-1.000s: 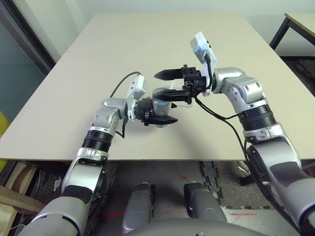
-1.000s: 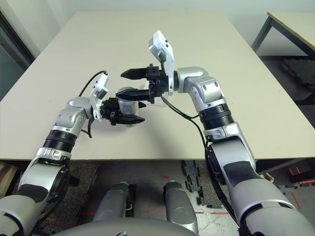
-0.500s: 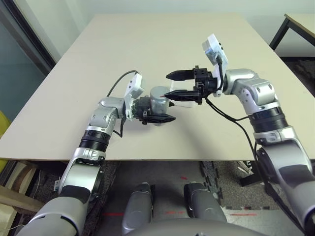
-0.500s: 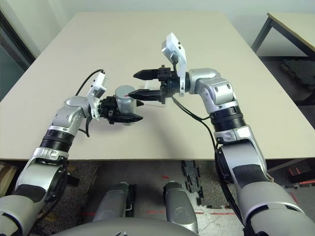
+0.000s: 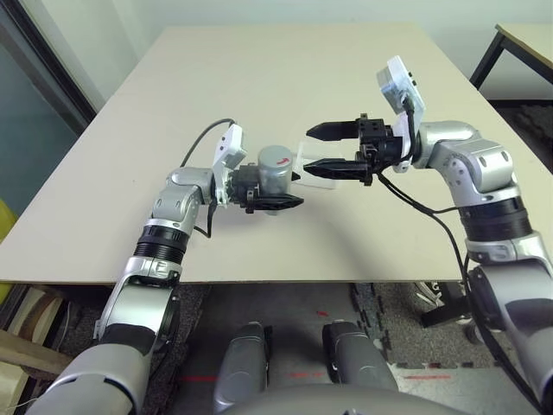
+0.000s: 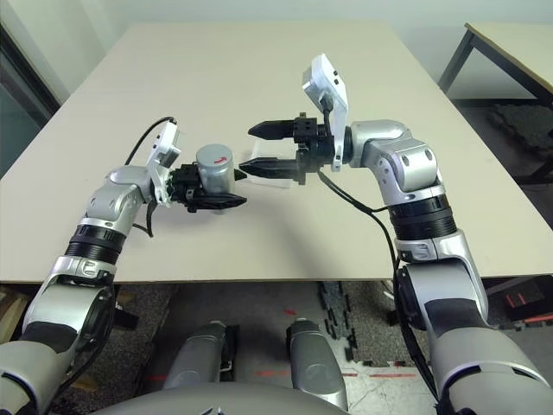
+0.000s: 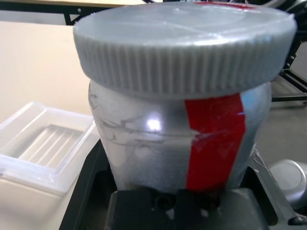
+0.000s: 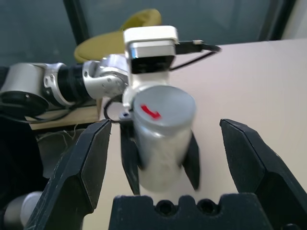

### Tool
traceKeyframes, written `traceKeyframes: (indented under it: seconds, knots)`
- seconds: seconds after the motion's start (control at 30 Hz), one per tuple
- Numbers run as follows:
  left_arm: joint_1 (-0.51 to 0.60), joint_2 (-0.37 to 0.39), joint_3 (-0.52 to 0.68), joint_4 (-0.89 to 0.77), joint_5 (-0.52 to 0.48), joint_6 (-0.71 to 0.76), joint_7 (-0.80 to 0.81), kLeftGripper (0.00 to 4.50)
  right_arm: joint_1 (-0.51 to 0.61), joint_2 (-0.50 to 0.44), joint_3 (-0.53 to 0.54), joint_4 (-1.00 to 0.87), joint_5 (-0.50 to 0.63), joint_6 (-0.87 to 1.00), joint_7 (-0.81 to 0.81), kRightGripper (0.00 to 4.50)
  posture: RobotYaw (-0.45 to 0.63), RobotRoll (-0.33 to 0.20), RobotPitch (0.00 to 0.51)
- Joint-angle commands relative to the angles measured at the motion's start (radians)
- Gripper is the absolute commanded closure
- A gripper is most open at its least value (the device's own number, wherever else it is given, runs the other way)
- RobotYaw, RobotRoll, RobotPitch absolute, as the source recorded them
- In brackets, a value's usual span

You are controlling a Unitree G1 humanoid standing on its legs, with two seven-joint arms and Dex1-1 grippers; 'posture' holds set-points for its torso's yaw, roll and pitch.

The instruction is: Pour the medicine from the bottle into the box.

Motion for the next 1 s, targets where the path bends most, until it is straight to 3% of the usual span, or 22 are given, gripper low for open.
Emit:
traceKeyframes:
  seconds: [0.03,0.53,1.0]
  knots:
    - [-0.019,-0.009,-0.003,0.016,-0.011,-0.010,0.003,1.75,-0.017,0.019,0.031,-0.011,-0.005,-0.007,-0.010,0.00,-0.12,0.000,0.043]
    - [-0.008,-0.036,-0.021,-0.014,-0.010,0.002,-0.001,1.75,-0.091,0.106,0.083,0.138,-0.081,-0.122,-0.008,0.00,-0.11,0.000,0.044]
    - [0.017,-0.028,-0.038,-0.042,-0.015,0.012,-0.007,1.75,-0.105,0.123,0.065,0.182,-0.084,-0.135,-0.004,0.00,-0.11,0.000,0.036]
